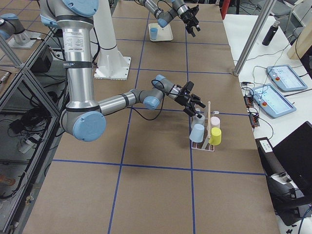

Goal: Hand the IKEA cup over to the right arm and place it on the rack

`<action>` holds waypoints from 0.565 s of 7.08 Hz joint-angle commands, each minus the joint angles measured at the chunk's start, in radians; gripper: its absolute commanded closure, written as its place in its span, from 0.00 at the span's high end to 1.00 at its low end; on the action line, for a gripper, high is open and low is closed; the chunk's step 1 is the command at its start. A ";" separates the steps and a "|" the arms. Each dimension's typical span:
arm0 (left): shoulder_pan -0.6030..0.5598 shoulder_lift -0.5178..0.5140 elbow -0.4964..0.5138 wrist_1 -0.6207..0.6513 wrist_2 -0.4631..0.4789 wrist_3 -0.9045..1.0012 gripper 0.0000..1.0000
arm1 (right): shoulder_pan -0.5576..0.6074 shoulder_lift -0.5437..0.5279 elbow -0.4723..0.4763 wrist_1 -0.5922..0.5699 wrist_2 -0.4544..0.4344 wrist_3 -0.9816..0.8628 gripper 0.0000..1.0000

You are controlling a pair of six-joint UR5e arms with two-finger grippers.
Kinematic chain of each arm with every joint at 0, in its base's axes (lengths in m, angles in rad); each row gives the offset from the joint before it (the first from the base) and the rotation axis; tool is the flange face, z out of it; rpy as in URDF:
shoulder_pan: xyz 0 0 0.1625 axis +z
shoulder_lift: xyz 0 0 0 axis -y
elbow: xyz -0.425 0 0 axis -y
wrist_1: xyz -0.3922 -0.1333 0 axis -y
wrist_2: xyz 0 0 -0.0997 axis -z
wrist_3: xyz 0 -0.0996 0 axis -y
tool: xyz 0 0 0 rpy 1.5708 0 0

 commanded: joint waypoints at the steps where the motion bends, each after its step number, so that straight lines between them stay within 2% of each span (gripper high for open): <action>1: 0.000 0.000 -0.004 0.001 -0.003 0.003 1.00 | 0.065 -0.011 0.104 0.000 0.080 -0.049 1.00; 2: -0.003 0.002 -0.005 0.012 -0.010 0.014 1.00 | 0.113 -0.013 0.144 0.000 0.151 -0.049 1.00; 4: -0.061 0.087 -0.027 0.017 -0.128 0.097 1.00 | 0.167 -0.010 0.223 -0.002 0.307 -0.046 1.00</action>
